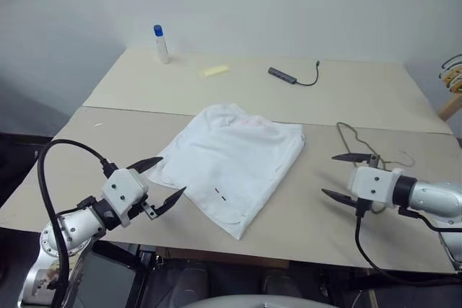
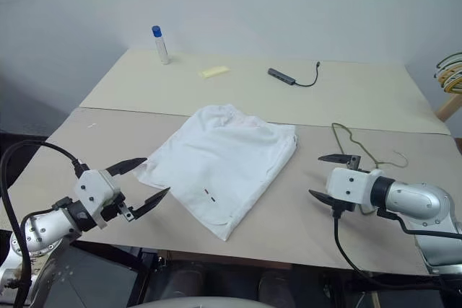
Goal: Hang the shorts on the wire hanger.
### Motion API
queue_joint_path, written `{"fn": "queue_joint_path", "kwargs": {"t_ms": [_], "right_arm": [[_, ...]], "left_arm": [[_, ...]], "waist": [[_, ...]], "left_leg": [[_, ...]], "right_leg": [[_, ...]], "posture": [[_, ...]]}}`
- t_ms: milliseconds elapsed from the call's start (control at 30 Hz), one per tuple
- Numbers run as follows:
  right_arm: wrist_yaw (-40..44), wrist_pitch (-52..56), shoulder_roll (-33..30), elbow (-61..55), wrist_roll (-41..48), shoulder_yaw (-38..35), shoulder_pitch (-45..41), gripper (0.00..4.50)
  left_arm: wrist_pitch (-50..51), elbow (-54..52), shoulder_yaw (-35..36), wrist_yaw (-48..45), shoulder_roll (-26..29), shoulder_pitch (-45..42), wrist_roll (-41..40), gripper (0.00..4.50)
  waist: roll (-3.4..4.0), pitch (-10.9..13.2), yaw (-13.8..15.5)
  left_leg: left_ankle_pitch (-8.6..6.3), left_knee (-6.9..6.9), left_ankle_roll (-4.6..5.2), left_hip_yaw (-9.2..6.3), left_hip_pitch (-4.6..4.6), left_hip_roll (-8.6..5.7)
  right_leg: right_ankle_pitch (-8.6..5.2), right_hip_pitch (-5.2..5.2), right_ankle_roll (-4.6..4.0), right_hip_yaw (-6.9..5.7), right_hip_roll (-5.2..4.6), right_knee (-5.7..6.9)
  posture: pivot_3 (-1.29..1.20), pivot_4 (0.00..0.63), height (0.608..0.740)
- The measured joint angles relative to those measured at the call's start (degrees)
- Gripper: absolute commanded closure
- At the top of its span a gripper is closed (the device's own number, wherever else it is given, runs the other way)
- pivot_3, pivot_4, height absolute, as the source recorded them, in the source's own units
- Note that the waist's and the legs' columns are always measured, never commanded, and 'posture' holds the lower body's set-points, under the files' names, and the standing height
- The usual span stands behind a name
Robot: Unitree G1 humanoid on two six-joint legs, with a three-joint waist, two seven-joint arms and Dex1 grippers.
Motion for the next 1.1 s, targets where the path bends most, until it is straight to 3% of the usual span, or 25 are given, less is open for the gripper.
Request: {"fn": "queue_joint_path", "kwargs": {"t_ms": [467,667,833,1100], "right_arm": [[-1.02,0.73,0.26,-1.29,0.04,-0.09,1.09,0.02],[-2.66,4.30,0.63,-2.35,-0.51,-0.29,0.36,0.02],[-5.22,5.17,2.29,-5.72,-2.15,-0.87,4.83,0.02],[-8.41,8.49,4.20,-11.15,-3.66,-3.06,11.09,0.02]], "left_arm": [[6.63,-0.78,-2.35,0.28,0.13,-4.08,-1.47,0.01],[15.21,-0.84,-10.62,0.00,-0.56,-12.70,-3.23,0.01],[18.65,0.00,-20.82,-3.90,-1.58,-18.91,-3.29,0.01],[23.07,1.30,-27.85,-14.10,6.42,-23.28,-3.17,0.01]], "waist": [[0.02,-0.09,-0.14],[0.05,-0.15,-0.80],[0.07,-0.20,-1.77],[0.20,-0.30,-4.85]], "left_leg": [[0.00,0.10,0.00,-0.01,0.01,-0.01],[0.00,0.26,0.00,-0.02,-0.02,-0.02],[0.00,0.27,0.00,0.01,-0.05,-0.04],[0.01,0.29,0.01,0.00,0.01,0.00]], "right_leg": [[0.00,0.03,0.00,-0.01,0.01,0.07],[0.04,0.05,0.05,-0.01,0.01,0.10],[0.04,0.03,0.06,0.02,0.01,0.09],[-0.17,0.06,0.41,0.03,0.06,0.13]], "posture": [[0.11,0.000,0.740],[0.06,0.000,0.740],[0.00,0.000,0.740],[-0.04,0.000,0.740]]}}
